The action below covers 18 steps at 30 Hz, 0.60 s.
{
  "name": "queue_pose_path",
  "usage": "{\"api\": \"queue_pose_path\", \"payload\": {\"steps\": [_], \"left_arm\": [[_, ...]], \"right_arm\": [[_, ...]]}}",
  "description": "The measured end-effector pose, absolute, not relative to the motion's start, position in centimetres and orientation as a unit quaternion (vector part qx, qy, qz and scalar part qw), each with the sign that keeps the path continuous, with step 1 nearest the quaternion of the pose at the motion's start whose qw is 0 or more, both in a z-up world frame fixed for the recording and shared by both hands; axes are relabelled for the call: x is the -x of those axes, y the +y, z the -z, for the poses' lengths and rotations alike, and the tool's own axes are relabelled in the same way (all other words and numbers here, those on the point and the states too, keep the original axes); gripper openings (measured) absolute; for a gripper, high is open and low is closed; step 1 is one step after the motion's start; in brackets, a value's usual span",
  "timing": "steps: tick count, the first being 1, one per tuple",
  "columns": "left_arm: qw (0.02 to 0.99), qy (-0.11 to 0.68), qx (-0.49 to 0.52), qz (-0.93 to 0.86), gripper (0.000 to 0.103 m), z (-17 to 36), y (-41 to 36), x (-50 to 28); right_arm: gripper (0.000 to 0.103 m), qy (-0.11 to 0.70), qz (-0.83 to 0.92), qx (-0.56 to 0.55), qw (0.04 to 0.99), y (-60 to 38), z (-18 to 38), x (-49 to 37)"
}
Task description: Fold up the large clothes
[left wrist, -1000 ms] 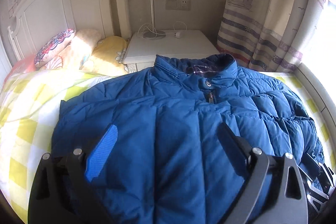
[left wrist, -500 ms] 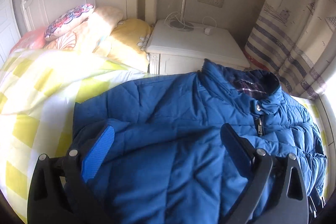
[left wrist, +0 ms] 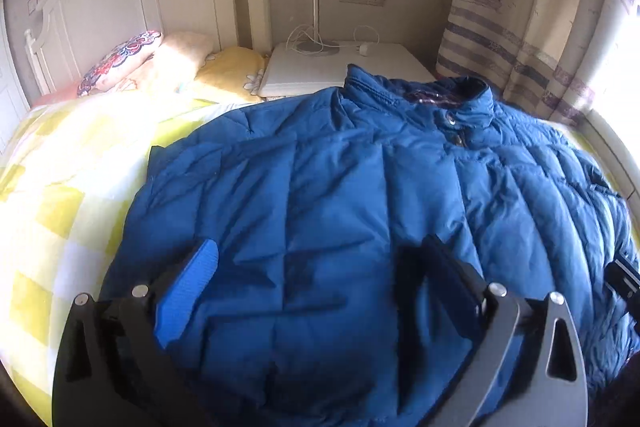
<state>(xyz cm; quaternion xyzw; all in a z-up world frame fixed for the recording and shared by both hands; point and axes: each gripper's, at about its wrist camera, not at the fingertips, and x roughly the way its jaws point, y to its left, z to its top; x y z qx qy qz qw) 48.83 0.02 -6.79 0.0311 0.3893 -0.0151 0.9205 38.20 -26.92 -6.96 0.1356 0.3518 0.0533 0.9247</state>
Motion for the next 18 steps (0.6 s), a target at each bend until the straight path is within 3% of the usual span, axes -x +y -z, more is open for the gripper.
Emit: {"api": "queue_pose_path", "payload": {"steps": [13,18], "left_arm": [[0.921,0.389,-0.031,0.020,0.101,7.5,0.4,-48.7],[0.921,0.388,-0.027,0.024,0.101,7.5,0.5,-48.7]], "right_arm": [[0.056,0.316,-0.046,-0.069,0.945,-23.8,3.6,-39.0],[0.060,0.419,-0.054,-0.020,0.906,-22.9,5.4,-45.1]]}}
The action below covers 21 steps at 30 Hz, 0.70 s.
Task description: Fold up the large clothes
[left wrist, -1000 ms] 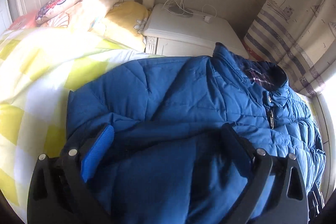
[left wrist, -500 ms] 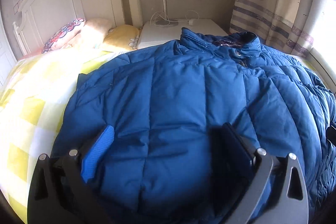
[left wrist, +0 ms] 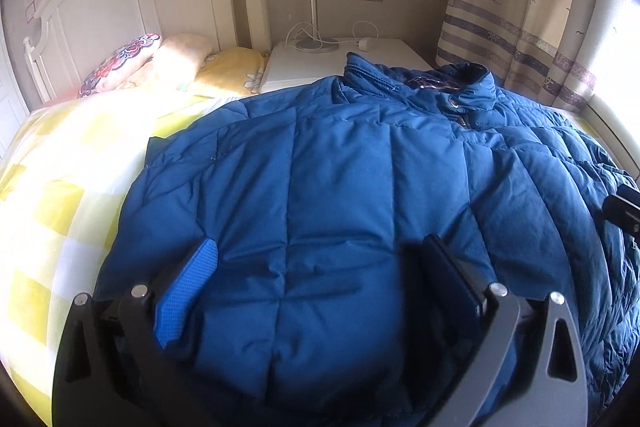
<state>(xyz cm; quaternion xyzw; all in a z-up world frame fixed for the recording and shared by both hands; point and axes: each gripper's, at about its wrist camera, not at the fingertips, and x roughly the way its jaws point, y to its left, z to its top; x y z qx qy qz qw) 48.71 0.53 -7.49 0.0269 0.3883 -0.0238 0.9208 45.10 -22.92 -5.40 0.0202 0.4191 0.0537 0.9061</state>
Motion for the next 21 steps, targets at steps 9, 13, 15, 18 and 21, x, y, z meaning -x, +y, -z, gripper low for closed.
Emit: {"api": "queue_pose_path", "payload": {"steps": [9,13,15,18,21], "left_arm": [[0.921,0.389,-0.021,0.028,0.101,7.5,0.8,-48.8],[0.921,0.388,-0.019,0.030,0.101,7.5,0.9,-48.8],[0.921,0.389,-0.019,0.029,0.101,7.5,0.9,-48.8],[0.920,0.389,-0.021,0.028,0.101,7.5,0.8,-48.8],[0.921,0.389,-0.020,0.029,0.101,7.5,0.8,-48.8]], "right_arm": [[0.065,0.399,-0.004,-0.073,0.914,-27.4,4.8,-47.3],[0.066,0.433,-0.011,-0.048,0.900,-27.1,5.9,-48.7],[0.066,0.427,-0.010,-0.053,0.902,-27.0,4.3,-48.9],[0.068,0.389,-0.003,-0.026,0.921,-26.3,1.9,-49.7],[0.077,0.394,-0.009,0.014,0.919,-25.4,2.3,-52.3]]}}
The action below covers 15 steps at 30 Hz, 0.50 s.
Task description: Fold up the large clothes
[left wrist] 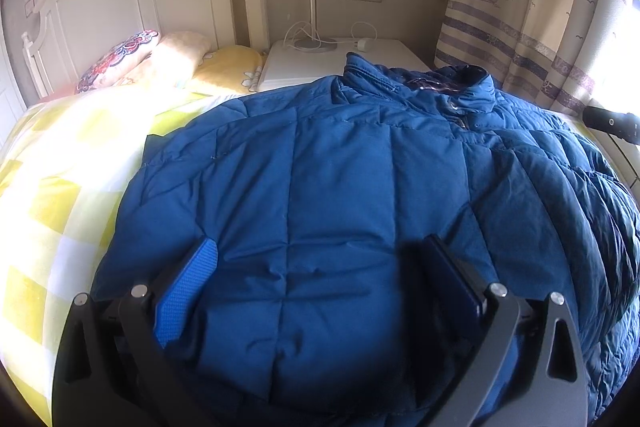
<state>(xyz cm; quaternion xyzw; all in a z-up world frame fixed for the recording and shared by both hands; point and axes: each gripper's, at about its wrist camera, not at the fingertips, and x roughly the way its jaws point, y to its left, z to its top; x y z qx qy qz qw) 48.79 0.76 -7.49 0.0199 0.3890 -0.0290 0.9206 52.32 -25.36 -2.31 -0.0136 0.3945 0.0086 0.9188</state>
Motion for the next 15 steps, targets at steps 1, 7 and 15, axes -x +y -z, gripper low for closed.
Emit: {"api": "queue_pose_path", "payload": {"steps": [1,7,15], "left_arm": [[0.921,0.389,-0.020,0.029,0.101,7.5,0.7,-48.8],[0.921,0.388,-0.014,0.034,0.101,7.5,0.9,-48.8],[0.922,0.386,-0.002,0.039,0.101,7.5,1.3,-48.8]], "right_arm": [[0.077,0.409,-0.004,0.026,0.912,-25.3,3.1,-53.4],[0.078,0.460,-0.002,-0.040,0.887,-27.9,7.5,-55.2],[0.078,0.384,-0.009,-0.082,0.920,-28.7,3.3,-50.2]]}}
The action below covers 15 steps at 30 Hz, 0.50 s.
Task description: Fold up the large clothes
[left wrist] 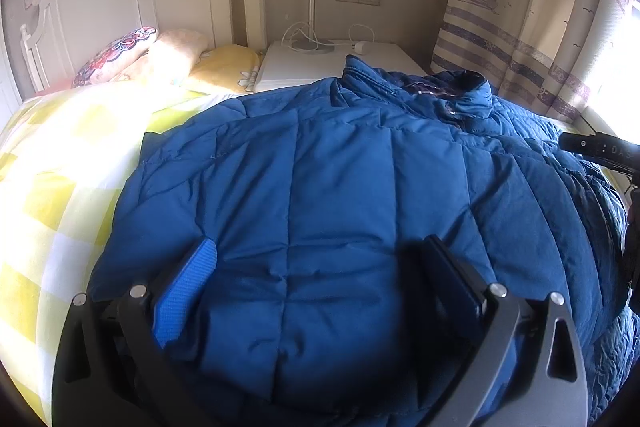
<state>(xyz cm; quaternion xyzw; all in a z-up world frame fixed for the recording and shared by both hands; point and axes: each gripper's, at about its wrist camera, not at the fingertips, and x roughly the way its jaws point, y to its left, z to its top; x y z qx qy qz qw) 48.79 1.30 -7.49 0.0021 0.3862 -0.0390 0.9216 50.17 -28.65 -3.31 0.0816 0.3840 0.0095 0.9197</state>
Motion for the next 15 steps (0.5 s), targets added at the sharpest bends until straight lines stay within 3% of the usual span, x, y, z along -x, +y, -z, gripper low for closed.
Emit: {"api": "queue_pose_path", "payload": {"steps": [4,10,15], "left_arm": [[0.921,0.387,-0.002,0.038,0.101,7.5,1.2,-48.8],[0.922,0.384,0.002,0.038,0.101,7.4,1.5,-48.7],[0.922,0.385,0.009,0.039,0.101,7.4,1.7,-48.9]], "right_arm": [[0.085,0.352,-0.080,-0.026,0.932,-24.5,1.1,-43.5],[0.088,0.394,-0.075,0.059,0.914,-21.6,7.2,-41.7],[0.088,0.387,-0.064,0.065,0.917,-21.5,7.4,-41.5]]}}
